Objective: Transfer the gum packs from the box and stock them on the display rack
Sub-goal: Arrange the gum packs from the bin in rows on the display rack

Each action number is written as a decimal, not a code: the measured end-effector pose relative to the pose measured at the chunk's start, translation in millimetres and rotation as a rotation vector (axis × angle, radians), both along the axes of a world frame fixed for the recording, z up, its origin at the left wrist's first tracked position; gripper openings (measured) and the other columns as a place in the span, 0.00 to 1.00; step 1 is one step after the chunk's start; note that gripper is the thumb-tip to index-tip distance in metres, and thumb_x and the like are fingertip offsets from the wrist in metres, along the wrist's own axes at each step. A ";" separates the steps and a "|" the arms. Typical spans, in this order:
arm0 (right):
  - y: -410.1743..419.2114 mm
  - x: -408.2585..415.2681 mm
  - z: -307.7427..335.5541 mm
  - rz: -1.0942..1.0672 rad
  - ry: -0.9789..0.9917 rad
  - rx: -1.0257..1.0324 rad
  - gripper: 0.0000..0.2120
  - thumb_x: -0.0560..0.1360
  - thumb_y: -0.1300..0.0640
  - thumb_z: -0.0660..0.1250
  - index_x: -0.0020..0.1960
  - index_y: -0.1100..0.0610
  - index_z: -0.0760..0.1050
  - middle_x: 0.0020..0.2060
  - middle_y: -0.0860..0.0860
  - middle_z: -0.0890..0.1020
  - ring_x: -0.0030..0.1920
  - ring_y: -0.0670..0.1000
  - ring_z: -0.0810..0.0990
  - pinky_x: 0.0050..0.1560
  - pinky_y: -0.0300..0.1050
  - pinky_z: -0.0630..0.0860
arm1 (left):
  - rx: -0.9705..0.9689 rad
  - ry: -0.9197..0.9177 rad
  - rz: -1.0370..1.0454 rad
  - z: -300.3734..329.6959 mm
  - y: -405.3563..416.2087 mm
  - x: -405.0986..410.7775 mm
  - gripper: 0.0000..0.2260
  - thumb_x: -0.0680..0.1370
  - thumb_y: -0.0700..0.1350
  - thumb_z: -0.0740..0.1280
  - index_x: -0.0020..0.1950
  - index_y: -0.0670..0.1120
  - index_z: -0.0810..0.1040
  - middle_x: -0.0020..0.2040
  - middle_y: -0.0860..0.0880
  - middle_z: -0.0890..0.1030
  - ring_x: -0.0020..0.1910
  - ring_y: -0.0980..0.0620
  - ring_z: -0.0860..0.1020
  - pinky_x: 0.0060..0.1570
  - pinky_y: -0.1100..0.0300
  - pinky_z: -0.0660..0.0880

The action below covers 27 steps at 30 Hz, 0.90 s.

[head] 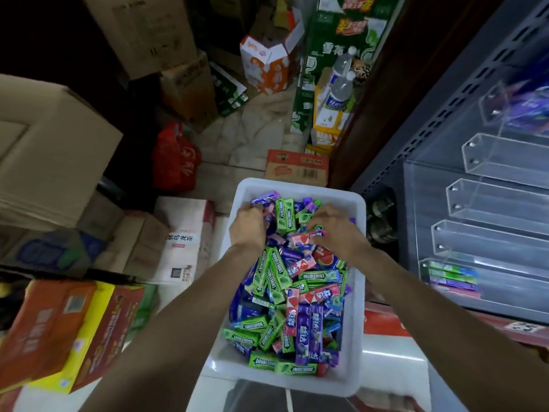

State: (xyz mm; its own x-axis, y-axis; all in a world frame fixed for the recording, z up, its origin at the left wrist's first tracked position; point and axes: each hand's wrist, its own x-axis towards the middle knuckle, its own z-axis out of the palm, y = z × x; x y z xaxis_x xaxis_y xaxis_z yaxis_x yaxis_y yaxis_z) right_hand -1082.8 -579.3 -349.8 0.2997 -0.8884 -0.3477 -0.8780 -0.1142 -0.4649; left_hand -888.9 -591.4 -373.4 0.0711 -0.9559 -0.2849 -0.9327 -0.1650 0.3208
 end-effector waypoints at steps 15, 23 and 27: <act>19.2 -13.9 37.0 -0.446 -0.562 -0.014 0.05 0.72 0.63 0.71 0.42 0.58 0.74 0.35 0.45 0.80 0.35 0.39 0.79 0.38 0.31 0.73 | -0.200 0.489 -0.061 65.5 28.1 -12.7 0.10 0.81 0.46 0.62 0.55 0.42 0.78 0.42 0.49 0.80 0.40 0.49 0.78 0.39 0.62 0.71; 67.5 -97.4 94.0 -0.502 -0.827 0.006 0.11 0.74 0.71 0.65 0.54 0.62 0.76 0.44 0.55 0.81 0.35 0.37 0.80 0.36 0.31 0.76 | 0.020 0.996 0.072 119.8 80.5 -96.6 0.14 0.78 0.34 0.63 0.58 0.50 0.71 0.44 0.57 0.75 0.43 0.63 0.75 0.38 0.73 0.74; 100.7 -157.9 106.6 -0.490 -0.770 -0.060 0.14 0.73 0.73 0.65 0.58 0.65 0.76 0.45 0.52 0.81 0.36 0.34 0.79 0.39 0.28 0.74 | -0.026 1.042 -0.006 127.7 107.9 -150.9 0.10 0.76 0.32 0.65 0.55 0.42 0.76 0.39 0.54 0.78 0.34 0.69 0.76 0.39 0.74 0.73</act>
